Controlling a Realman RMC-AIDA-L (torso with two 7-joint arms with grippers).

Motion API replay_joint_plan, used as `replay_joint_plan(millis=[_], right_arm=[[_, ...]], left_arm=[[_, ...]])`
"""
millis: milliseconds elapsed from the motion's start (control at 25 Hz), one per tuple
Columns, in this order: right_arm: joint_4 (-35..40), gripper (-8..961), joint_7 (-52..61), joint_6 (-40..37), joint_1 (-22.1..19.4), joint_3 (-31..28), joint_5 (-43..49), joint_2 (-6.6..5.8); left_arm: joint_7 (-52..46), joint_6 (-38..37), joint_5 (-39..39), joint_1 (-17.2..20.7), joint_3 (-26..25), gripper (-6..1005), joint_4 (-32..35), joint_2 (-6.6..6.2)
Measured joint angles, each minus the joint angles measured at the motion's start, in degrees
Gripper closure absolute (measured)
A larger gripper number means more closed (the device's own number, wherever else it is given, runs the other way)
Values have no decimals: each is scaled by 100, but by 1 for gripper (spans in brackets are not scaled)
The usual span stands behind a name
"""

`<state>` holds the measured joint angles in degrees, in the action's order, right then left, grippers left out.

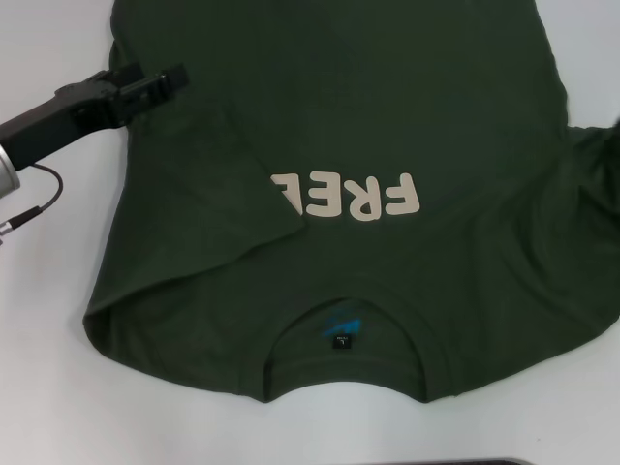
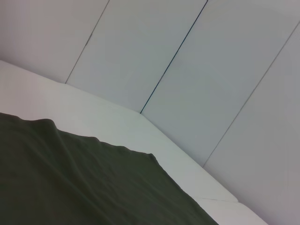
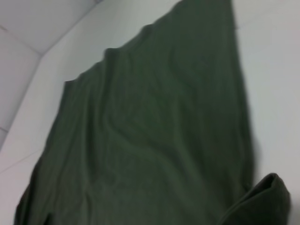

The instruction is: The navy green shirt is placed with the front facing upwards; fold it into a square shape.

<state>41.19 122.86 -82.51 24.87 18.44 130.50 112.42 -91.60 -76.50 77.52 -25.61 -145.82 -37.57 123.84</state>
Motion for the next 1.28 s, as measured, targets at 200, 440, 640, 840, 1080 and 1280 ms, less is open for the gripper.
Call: replay_joint_plan(millis=[200, 440, 640, 840, 1080, 1280], right_arm=[[-21, 928, -36, 85, 308, 42, 13, 149], [-29, 927, -64, 240, 562, 325, 9, 357], [-90, 898, -67, 414, 689, 578, 6, 486], [-249, 851, -122, 452, 757, 663, -6, 487], [-310, 725, -270, 429, 809, 687, -8, 498], [-276, 620, -308, 323, 771, 635, -28, 440]], left_arm=[[26, 10, 0, 3, 0, 87, 14, 0], [28, 37, 0, 3, 0, 87, 14, 0], [29, 47, 0, 3, 1, 87, 14, 0], [28, 52, 0, -12, -28, 87, 74, -5], [34, 60, 0, -16, -27, 87, 75, -9], [37, 59, 0, -13, -19, 87, 75, -9]])
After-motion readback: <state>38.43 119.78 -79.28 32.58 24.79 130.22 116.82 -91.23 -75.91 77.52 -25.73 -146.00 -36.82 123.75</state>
